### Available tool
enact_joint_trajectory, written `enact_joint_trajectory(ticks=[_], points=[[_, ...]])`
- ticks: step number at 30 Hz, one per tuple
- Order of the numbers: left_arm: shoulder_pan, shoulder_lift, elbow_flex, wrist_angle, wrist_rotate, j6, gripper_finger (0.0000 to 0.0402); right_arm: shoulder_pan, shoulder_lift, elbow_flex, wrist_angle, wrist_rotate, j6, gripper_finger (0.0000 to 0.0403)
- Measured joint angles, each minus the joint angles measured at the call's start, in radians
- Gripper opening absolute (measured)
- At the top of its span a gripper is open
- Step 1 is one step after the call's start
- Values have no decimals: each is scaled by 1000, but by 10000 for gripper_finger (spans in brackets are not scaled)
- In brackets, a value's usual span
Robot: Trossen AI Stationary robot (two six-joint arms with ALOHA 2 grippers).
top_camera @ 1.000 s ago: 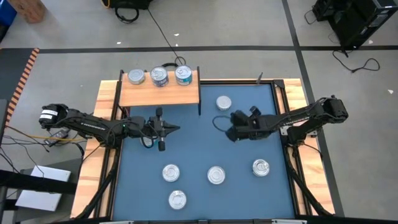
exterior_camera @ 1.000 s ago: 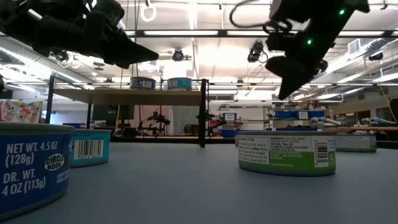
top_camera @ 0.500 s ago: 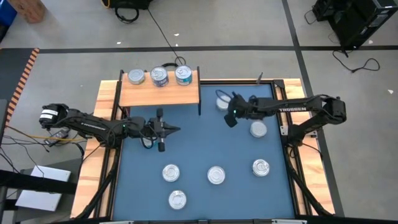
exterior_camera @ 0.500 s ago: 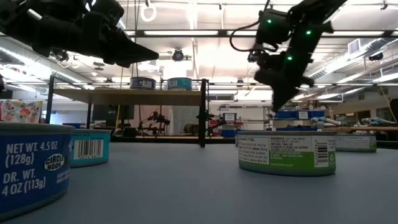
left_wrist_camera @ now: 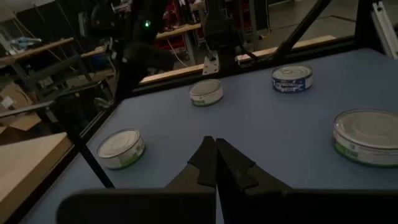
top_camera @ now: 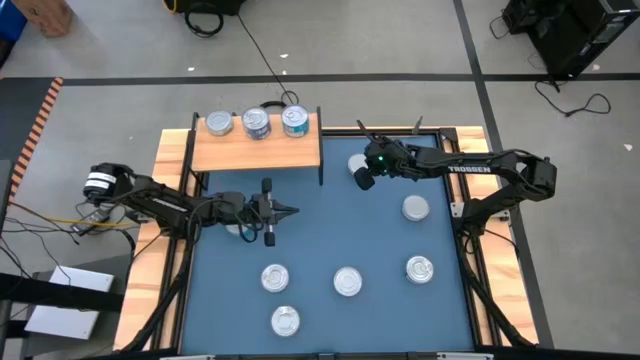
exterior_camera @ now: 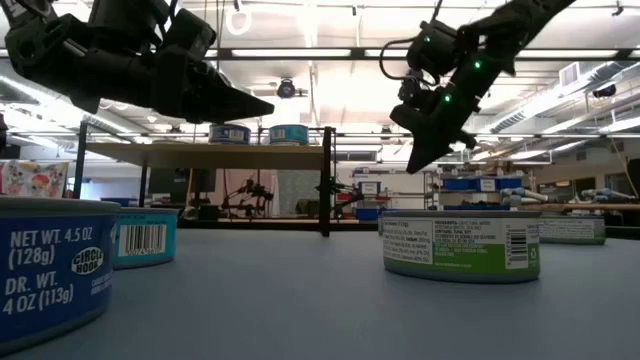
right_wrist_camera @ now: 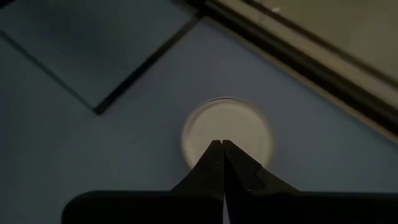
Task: Stack canned seafood by type on shelf
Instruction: Stack the green white tuna can on top of the green white tuna can on the shelf
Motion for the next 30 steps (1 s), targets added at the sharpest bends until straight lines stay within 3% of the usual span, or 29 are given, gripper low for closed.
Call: enact_joint_trajectory(ticks=[4,18,25,30], points=[[0,36,0,38,0,8,2,-16,0,-87,144,-74,-12,4],[1,51,0,45,0,10,3,-57,0,-268,433,-57,-97,4],[1,51,0,45,0,27,3,-74,0,-283,502,-61,-99,4],[1,51,0,46,-1,29,3,-72,0,-233,463,-118,-115,4]])
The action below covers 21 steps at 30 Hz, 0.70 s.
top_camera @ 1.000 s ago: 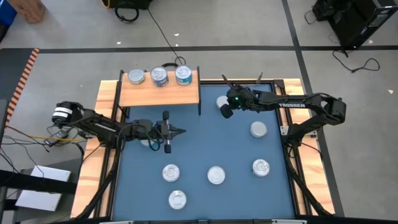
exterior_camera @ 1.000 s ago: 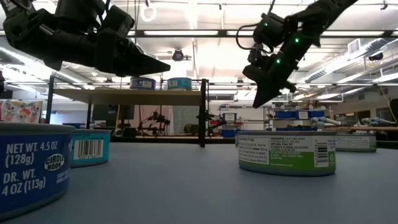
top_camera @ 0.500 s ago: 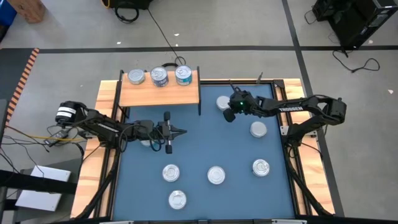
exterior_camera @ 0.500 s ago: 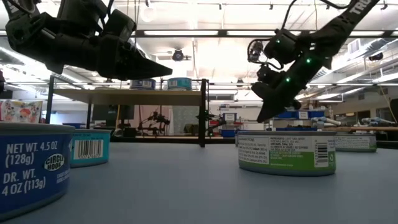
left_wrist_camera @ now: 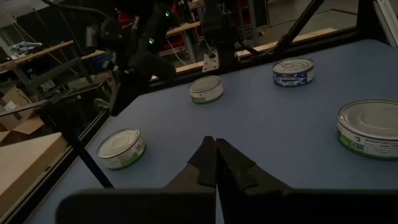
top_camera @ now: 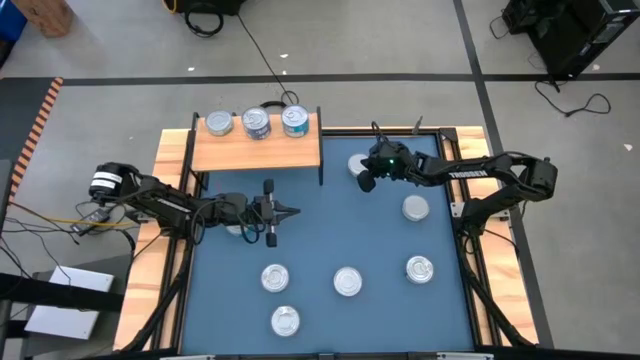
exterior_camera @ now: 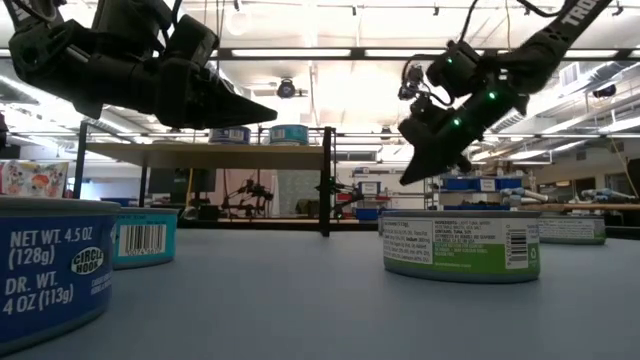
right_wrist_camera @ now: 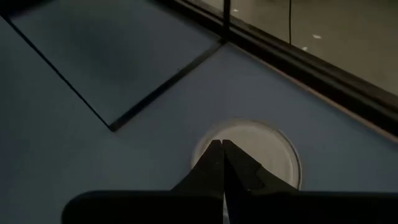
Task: Stack canned seafood by type on shelf
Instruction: Stack the green white tuna can on top of the green white tuna can on the shelf
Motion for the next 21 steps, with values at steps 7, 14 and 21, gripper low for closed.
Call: enact_joint_trajectory(ticks=[7,14,21], points=[[0,0,0,0,0,0,3,20,0,155,-201,15,-99,3],[0,0,0,6,0,0,3,12,141,354,-441,19,-173,3],[0,0,0,5,-1,0,3,-6,285,474,-527,51,-226,2]])
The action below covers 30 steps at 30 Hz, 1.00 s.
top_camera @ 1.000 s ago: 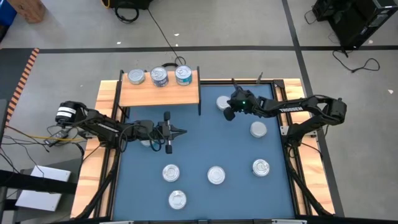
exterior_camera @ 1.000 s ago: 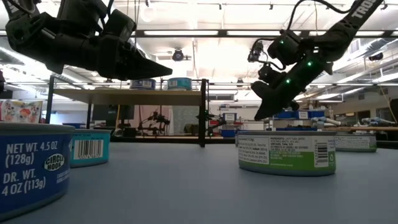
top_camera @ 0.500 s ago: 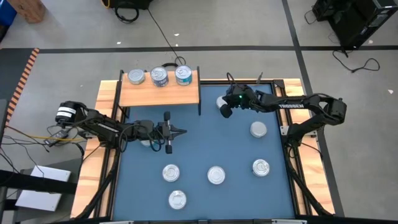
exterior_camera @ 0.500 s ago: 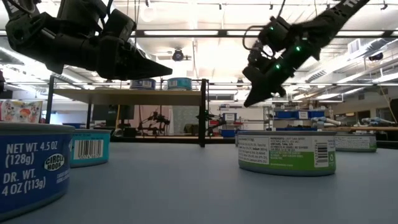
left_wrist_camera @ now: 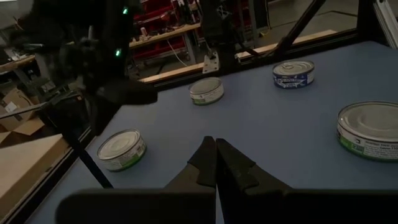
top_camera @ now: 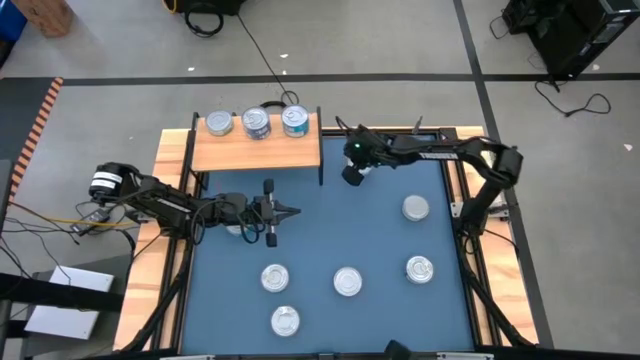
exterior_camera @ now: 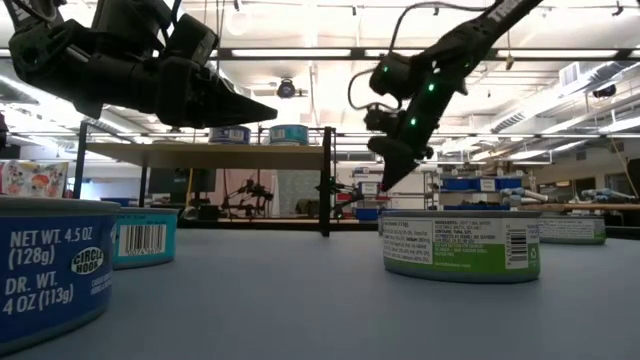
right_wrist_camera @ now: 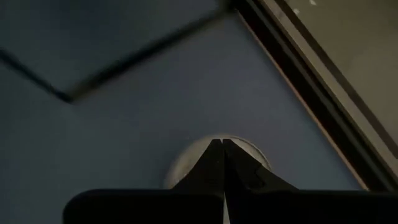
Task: Stack canned seafood by type on shelf
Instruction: Stack the green white tuna can on top of the green white tuna can on the shelf
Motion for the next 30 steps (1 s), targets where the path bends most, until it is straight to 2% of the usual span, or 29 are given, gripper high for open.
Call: enact_joint_trajectory(ticks=[8,15,23,30], points=[[0,0,0,-9,-2,0,3,-40,77,2,-88,19,14,2],[0,0,0,-8,-6,0,3,-9,84,-2,-158,24,49,3],[0,0,0,-11,-18,0,3,103,76,-3,-255,26,125,3],[0,0,0,-19,-23,-1,3,236,77,-4,-254,20,196,3]])
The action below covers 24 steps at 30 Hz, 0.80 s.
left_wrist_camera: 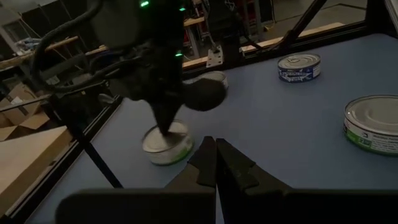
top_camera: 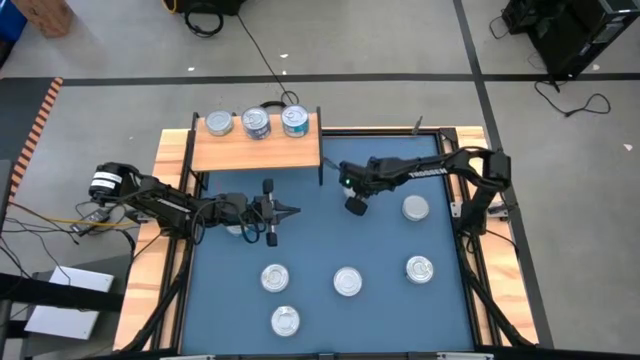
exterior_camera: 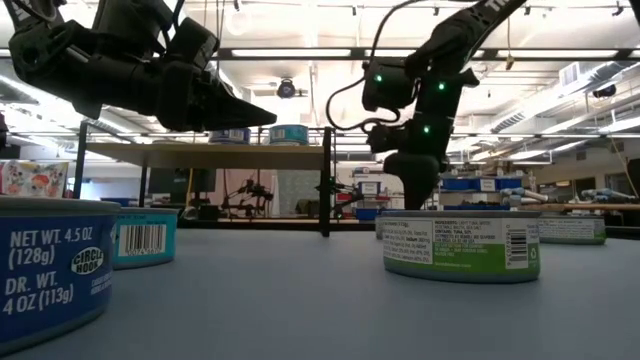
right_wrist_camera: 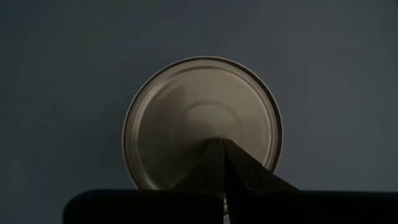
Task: Stack canned seafood by type on shelf
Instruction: Stack the green white tuna can on top of the green white tuna can on the shelf
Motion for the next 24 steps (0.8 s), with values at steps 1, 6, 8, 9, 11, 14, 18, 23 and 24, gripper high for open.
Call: enact_joint_trajectory(ticks=[1,6,8,9,11,14,18,23,24], points=[[0,0,0,0,0,0,3,19,0,0,4,-1,11,3],[0,0,0,1,0,0,3,109,2,-2,27,-9,57,3],[0,0,0,1,0,0,3,140,2,-2,41,-10,75,3],[0,0,0,1,0,0,3,155,3,-2,48,-11,82,3],[0,0,0,1,0,0,3,183,3,-2,59,-16,97,3],[0,0,0,2,0,0,3,217,4,-3,82,-17,111,3],[0,0,0,2,0,-3,3,254,6,-5,138,-70,119,3],[0,0,0,1,80,-6,3,299,9,-7,224,-120,110,3],[0,0,0,1,93,-6,3,307,9,-7,238,-135,102,4]])
